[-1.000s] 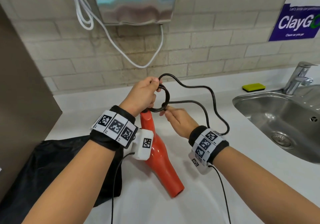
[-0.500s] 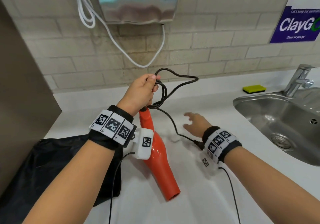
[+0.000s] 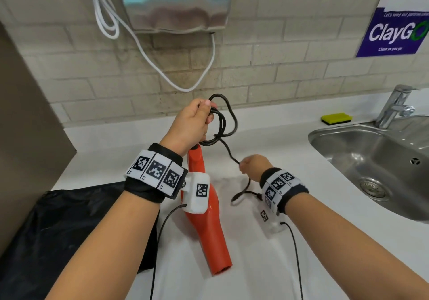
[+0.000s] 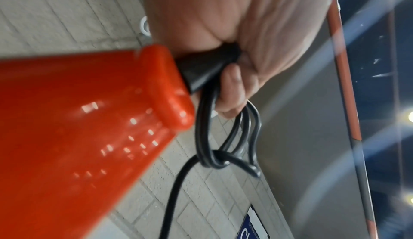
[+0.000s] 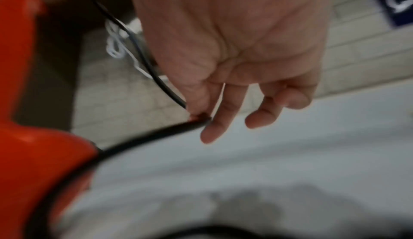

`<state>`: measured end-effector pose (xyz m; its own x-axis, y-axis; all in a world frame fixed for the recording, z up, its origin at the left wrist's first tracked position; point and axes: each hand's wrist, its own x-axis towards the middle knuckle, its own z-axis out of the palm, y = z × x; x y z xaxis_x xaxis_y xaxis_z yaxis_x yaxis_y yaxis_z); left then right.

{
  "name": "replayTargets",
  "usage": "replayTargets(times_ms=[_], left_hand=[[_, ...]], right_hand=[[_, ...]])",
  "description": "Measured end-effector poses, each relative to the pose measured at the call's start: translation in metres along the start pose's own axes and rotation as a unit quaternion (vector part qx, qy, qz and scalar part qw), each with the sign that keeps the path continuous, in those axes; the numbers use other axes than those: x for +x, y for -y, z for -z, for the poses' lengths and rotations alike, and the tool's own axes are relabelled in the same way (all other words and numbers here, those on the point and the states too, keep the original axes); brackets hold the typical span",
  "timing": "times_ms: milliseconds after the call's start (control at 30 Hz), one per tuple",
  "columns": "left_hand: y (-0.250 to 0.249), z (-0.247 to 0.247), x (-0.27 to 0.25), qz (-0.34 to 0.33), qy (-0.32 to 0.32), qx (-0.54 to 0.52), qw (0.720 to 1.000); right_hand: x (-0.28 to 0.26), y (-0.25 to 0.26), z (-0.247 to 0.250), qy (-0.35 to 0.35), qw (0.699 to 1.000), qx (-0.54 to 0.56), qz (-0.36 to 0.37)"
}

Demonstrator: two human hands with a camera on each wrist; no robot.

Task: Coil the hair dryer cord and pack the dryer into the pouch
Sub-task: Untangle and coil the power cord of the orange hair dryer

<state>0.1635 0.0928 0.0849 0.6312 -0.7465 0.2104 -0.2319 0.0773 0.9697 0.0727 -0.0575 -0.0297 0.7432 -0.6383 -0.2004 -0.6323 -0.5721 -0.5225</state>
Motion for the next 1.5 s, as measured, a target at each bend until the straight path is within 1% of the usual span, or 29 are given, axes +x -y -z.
replayTargets(times_ms=[33,100,167,200,233,267,300,333,400,433,467,567,633,700,733,767,800,867,900,967,1033,1100,1167,1233,1333,1367,1400,1467,1500], left_hand=[[0.000,0.001,-0.001,-0.002,0.000,0.003,1.000],[0.001,0.001,-0.002,-0.004,0.003,0.005,1.000],[0.000,-0.001,-0.002,-0.006,0.010,0.007,1.000],[-0.001,-0.003,-0.002,-0.006,0.012,0.009,1.000],[-0.001,-0.005,-0.001,-0.008,0.013,0.011,1.000],[-0.001,-0.007,-0.001,-0.010,0.013,0.013,1.000],[0.000,-0.008,0.000,-0.013,0.012,0.016,1.000],[0.000,-0.008,0.001,-0.016,0.011,0.019,1.000],[0.001,-0.008,0.002,-0.021,0.005,0.026,0.999],[0.002,-0.008,0.002,-0.022,0.002,0.028,0.999],[0.002,-0.008,0.003,-0.022,-0.002,0.026,0.999],[0.002,-0.006,0.003,-0.020,-0.008,0.017,1.000],[0.002,-0.003,0.002,-0.020,-0.012,0.025,0.999],[0.002,-0.001,0.002,-0.019,-0.013,0.031,0.999],[0.002,-0.001,0.002,-0.014,-0.007,0.025,1.000],[0.001,-0.001,0.001,-0.007,0.002,0.010,1.000],[0.000,-0.002,0.000,0.000,0.014,-0.010,1.000],[-0.002,-0.005,-0.002,0.005,0.032,-0.034,0.999],[-0.003,-0.006,-0.003,0.006,0.037,-0.037,0.999],[-0.004,-0.006,-0.004,0.006,0.043,-0.038,0.998],[-0.004,-0.005,-0.004,0.006,0.046,-0.028,0.999],[-0.004,-0.003,-0.005,0.004,0.047,-0.020,0.999],[-0.004,-0.001,-0.004,0.003,0.049,-0.017,0.999],[-0.004,0.000,-0.004,0.005,0.051,-0.013,0.999],[-0.004,0.000,-0.004,-0.002,0.052,0.009,0.999],[-0.004,0.000,-0.005,-0.005,0.054,0.018,0.998],[-0.004,0.000,-0.005,-0.007,0.058,0.023,0.998],[-0.006,0.000,-0.005,-0.005,0.067,0.019,0.998],[-0.007,0.000,-0.006,-0.001,0.070,0.016,0.997]], right_hand=[[0.005,-0.014,-0.001,0.007,0.998,-0.024,-0.050],[0.011,-0.030,-0.004,0.014,0.993,-0.067,-0.099],[0.009,-0.027,0.000,0.021,0.989,-0.110,-0.093],[0.007,-0.021,0.004,0.009,0.991,-0.105,-0.077],[0.003,-0.013,0.010,-0.017,0.996,-0.071,-0.042],[-0.002,-0.003,0.016,-0.057,0.998,0.012,0.003],[-0.010,0.009,0.023,-0.108,0.985,0.123,0.057],[-0.020,0.022,0.031,-0.151,0.955,0.232,0.111],[-0.040,0.047,0.044,-0.159,0.899,0.369,0.177],[-0.046,0.056,0.048,-0.150,0.878,0.409,0.197],[-0.052,0.063,0.052,-0.143,0.866,0.433,0.206],[-0.062,0.072,0.053,-0.140,0.854,0.456,0.207],[-0.067,0.075,0.051,-0.141,0.834,0.485,0.221],[-0.071,0.079,0.049,-0.121,0.816,0.511,0.243],[-0.072,0.081,0.048,-0.114,0.813,0.512,0.251],[-0.071,0.082,0.046,-0.121,0.819,0.499,0.255],[-0.069,0.083,0.043,-0.143,0.833,0.471,0.252],[-0.062,0.083,0.038,-0.215,0.864,0.389,0.238],[-0.058,0.082,0.035,-0.248,0.871,0.353,0.235],[-0.053,0.082,0.032,-0.293,0.872,0.311,0.239],[-0.052,0.082,0.034,-0.299,0.865,0.290,0.279],[-0.053,0.082,0.037,-0.297,0.857,0.237,0.349],[-0.053,0.083,0.038,-0.294,0.845,0.215,0.392],[-0.055,0.084,0.037,-0.297,0.834,0.256,0.387],[-0.058,0.088,0.044,-0.296,0.823,0.339,0.346],[-0.058,0.089,0.048,-0.280,0.821,0.374,0.327],[-0.058,0.091,0.052,-0.244,0.819,0.413,0.315],[-0.058,0.092,0.058,-0.162,0.814,0.453,0.326],[-0.058,0.091,0.060,-0.143,0.819,0.442,0.336]])
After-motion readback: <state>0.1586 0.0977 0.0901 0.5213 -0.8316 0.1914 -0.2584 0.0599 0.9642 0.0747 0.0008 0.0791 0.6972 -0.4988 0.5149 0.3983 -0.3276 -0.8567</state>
